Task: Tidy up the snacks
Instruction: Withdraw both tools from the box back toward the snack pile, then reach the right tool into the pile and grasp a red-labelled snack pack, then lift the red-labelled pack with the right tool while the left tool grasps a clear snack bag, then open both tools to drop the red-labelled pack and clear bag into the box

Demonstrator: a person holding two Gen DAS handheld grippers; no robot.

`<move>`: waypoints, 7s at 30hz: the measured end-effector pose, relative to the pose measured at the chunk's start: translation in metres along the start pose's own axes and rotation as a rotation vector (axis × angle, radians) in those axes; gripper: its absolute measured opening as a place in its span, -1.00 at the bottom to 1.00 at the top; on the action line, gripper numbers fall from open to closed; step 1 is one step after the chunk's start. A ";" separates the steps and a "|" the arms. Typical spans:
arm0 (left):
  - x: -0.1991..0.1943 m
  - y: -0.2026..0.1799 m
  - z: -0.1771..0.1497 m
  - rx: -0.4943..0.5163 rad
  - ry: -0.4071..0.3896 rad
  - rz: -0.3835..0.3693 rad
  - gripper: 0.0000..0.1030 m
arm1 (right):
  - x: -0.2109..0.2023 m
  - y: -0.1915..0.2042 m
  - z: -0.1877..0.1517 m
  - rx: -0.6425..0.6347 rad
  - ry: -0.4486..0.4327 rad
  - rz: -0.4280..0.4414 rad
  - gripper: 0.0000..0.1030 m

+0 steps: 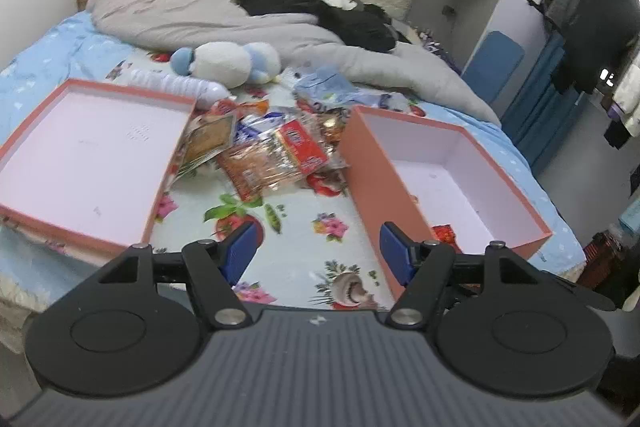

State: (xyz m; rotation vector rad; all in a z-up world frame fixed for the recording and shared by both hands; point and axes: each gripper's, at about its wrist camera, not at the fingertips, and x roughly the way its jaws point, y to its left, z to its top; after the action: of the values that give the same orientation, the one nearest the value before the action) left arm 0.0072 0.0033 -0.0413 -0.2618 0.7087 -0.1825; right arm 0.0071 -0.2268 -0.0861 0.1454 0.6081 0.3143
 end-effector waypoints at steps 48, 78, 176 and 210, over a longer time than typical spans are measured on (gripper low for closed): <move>0.286 0.100 0.108 0.056 0.191 0.127 0.60 | 0.251 -0.008 0.006 0.054 -0.030 0.035 0.38; 0.347 0.114 0.114 0.194 0.274 0.279 -0.20 | 0.307 -0.010 0.027 0.180 0.166 0.174 -0.18; 0.170 -0.164 0.104 0.287 0.021 -0.309 -0.86 | 0.031 -0.138 0.084 0.128 -0.063 -0.413 -0.84; 0.245 -0.152 0.106 0.312 0.186 -0.239 -0.21 | 0.083 -0.201 0.065 0.281 0.100 -0.405 0.05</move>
State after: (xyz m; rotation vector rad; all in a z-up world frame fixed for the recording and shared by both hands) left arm 0.2485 -0.1844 -0.0702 -0.0295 0.8207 -0.5457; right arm 0.1592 -0.3912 -0.1230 0.2723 0.7624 -0.1585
